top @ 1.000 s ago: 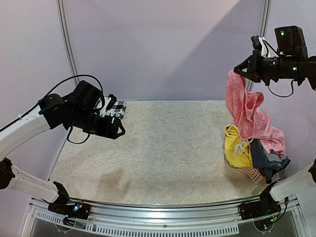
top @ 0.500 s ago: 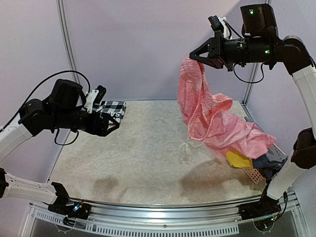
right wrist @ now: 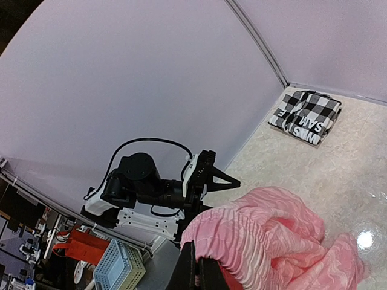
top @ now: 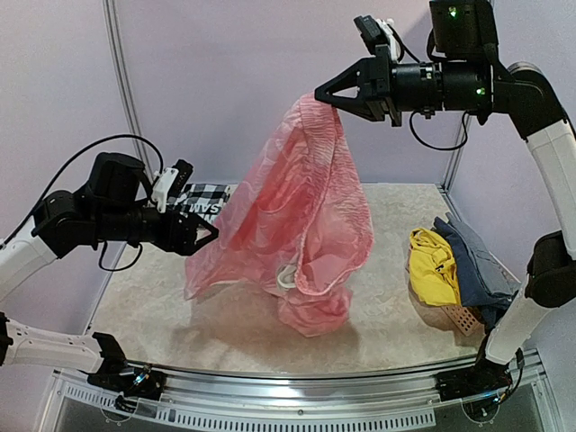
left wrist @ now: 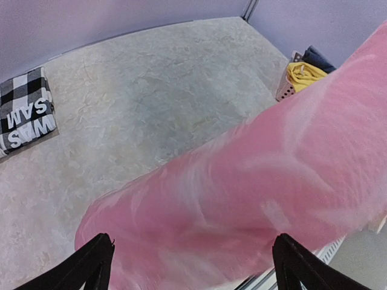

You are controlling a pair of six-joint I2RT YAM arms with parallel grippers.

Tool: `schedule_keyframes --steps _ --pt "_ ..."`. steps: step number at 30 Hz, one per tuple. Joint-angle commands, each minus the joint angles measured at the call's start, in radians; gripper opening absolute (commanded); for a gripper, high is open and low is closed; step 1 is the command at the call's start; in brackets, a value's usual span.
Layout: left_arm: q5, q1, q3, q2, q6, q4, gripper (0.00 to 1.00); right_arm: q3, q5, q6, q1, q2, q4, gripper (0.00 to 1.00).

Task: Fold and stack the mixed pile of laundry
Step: Pick up the crumpled shorts.

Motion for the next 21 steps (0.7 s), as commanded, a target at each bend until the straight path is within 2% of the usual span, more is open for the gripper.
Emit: schedule_keyframes --steps 1,5,10,17,21 --pt "0.030 -0.010 -0.046 -0.004 0.045 0.028 0.94 -0.004 0.055 -0.031 0.014 -0.024 -0.020 0.00" --pt "0.038 -0.010 -0.094 -0.015 0.054 0.018 0.93 -0.108 0.179 -0.034 0.013 -0.087 -0.054 0.00" --pt "0.063 -0.012 -0.166 -0.074 0.016 -0.016 0.92 -0.194 0.231 -0.004 0.013 -0.117 -0.038 0.00" --pt "0.073 -0.016 -0.269 -0.123 -0.017 -0.088 0.87 -0.225 0.475 0.065 0.011 -0.094 -0.127 0.00" --pt "0.111 -0.034 -0.296 -0.115 -0.058 -0.069 0.82 -0.208 0.494 0.073 -0.003 -0.044 -0.138 0.00"
